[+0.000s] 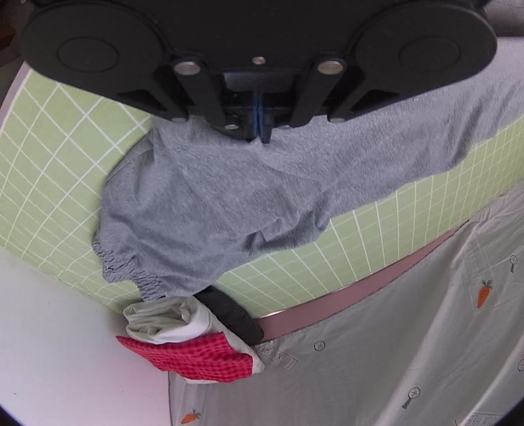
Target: Fold clothes
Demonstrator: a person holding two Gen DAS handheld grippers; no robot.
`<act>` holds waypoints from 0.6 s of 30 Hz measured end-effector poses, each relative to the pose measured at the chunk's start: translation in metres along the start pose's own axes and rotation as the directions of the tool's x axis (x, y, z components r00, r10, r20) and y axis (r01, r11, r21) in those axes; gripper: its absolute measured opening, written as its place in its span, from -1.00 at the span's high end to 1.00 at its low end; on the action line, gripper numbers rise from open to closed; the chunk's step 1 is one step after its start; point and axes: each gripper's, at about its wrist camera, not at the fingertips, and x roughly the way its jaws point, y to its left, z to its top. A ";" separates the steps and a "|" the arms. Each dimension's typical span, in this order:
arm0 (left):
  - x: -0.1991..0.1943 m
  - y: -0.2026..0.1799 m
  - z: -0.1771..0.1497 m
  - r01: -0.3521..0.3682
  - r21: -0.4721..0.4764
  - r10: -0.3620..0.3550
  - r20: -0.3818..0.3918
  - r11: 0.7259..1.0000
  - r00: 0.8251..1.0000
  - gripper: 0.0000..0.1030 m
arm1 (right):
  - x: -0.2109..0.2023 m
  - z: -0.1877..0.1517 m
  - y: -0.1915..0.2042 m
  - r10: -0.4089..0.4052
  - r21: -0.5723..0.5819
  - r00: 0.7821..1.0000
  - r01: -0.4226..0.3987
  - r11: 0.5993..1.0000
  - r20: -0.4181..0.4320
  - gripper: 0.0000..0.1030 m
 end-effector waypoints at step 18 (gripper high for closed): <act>0.064 0.061 -0.051 -0.156 0.052 0.164 -0.241 0.986 0.957 0.07 | 0.014 -0.041 0.022 -0.024 -0.110 0.989 0.008 0.994 -0.144 0.12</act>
